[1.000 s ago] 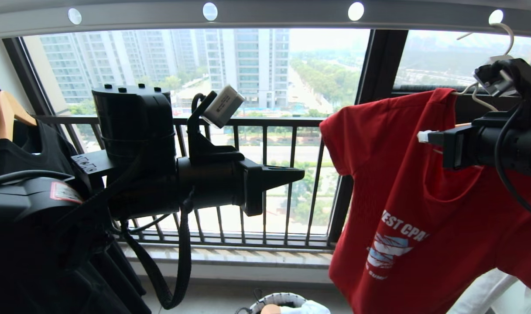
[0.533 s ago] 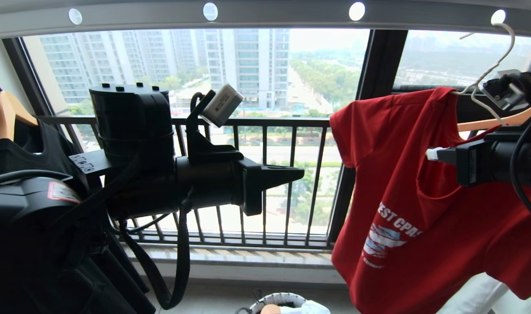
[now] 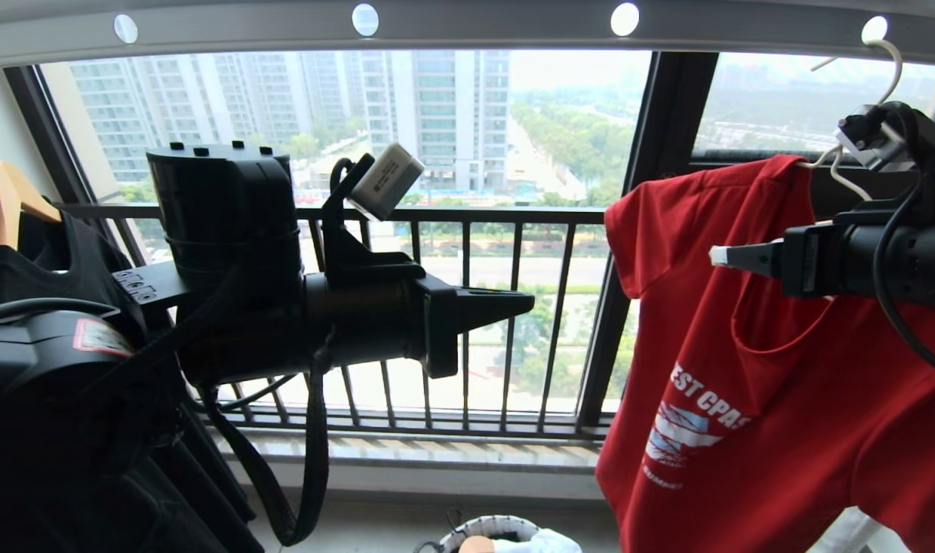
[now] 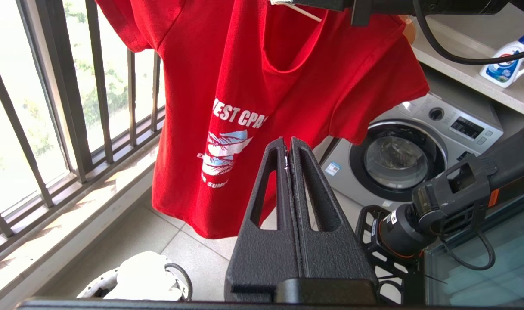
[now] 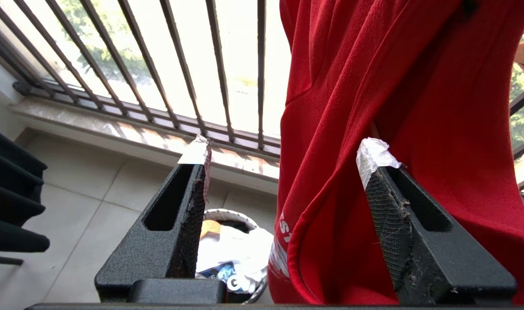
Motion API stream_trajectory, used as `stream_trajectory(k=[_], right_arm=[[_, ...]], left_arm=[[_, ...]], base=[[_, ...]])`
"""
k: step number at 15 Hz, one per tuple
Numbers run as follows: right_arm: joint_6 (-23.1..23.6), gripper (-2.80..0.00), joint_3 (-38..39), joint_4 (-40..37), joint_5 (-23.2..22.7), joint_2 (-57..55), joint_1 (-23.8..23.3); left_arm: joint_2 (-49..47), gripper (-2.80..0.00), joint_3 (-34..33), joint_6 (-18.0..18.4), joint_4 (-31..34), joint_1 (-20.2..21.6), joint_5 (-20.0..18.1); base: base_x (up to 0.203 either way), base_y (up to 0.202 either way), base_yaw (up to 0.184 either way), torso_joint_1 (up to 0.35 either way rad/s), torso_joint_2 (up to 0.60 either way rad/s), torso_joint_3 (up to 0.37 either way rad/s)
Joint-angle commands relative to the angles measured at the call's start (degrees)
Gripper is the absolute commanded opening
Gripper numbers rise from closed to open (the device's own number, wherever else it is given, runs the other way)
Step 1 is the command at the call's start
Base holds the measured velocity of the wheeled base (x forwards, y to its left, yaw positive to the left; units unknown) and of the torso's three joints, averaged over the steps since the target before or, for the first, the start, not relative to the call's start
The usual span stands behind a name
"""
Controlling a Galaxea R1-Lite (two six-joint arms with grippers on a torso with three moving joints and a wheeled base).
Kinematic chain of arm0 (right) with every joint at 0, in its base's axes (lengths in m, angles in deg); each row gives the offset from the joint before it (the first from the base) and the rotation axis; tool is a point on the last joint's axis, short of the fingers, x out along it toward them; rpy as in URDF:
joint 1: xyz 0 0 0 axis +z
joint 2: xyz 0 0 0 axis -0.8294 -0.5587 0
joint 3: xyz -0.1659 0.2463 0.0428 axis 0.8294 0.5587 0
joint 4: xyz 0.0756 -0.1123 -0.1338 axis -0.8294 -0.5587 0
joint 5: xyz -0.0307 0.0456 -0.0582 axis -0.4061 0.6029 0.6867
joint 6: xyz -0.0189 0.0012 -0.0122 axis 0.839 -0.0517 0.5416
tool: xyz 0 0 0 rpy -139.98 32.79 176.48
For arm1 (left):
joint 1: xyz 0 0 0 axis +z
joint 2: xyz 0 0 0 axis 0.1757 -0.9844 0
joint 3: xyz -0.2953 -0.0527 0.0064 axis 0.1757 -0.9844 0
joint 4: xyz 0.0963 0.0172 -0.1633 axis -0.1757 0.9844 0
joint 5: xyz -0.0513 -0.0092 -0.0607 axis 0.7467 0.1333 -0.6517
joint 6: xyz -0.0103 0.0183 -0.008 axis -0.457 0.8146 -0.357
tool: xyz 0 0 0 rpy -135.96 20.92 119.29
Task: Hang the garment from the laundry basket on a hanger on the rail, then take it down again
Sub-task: Take the clothes off the clothes rack
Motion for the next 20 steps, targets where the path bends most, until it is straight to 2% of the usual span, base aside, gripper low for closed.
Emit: stream_trajectory(k=[1, 11, 17, 18, 19, 20], right_arm=[[-0.5, 0.0, -2.0, 0.0, 0.4, -3.5, -1.1], [1.0, 0.0, -5.3, 0.1, 0.2, -4.8, -2.4], [0.7, 0.0, -7.0, 0.1, 0.3, -5.8, -0.6], [0.8, -0.43, -7.3, 0.1, 0.4, -5.9, -0.6], [0.7, -2.8, -7.3, 0.1, 0.4, -5.9, -0.6], [0.7, -2.8, -7.2, 0.1, 0.4, -5.5, -0.6]], left_arm=[[0.2, -2.8, 0.0, -0.1, -0.2, 0.0, -0.2], [-0.1, -2.8, 0.0, 0.0, -0.2, 0.0, 0.4], [0.0, -2.8, 0.0, 0.0, -0.2, 0.1, 0.4], [0.1, -2.8, 0.0, 0.0, -0.2, 0.1, 0.4], [0.2, -2.8, 0.0, -0.1, -0.2, 0.1, 0.4], [0.2, -2.8, 0.0, 0.0, -0.2, 0.1, 0.4]], base=[[0.0, 0.0, 0.0, 0.0, 0.0, 0.0], [0.0, 0.0, 0.0, 0.0, 0.0, 0.0], [0.0, 0.0, 0.0, 0.0, 0.0, 0.0], [0.0, 0.0, 0.0, 0.0, 0.0, 0.0], [0.0, 0.0, 0.0, 0.0, 0.0, 0.0], [0.0, 0.0, 0.0, 0.0, 0.0, 0.0]])
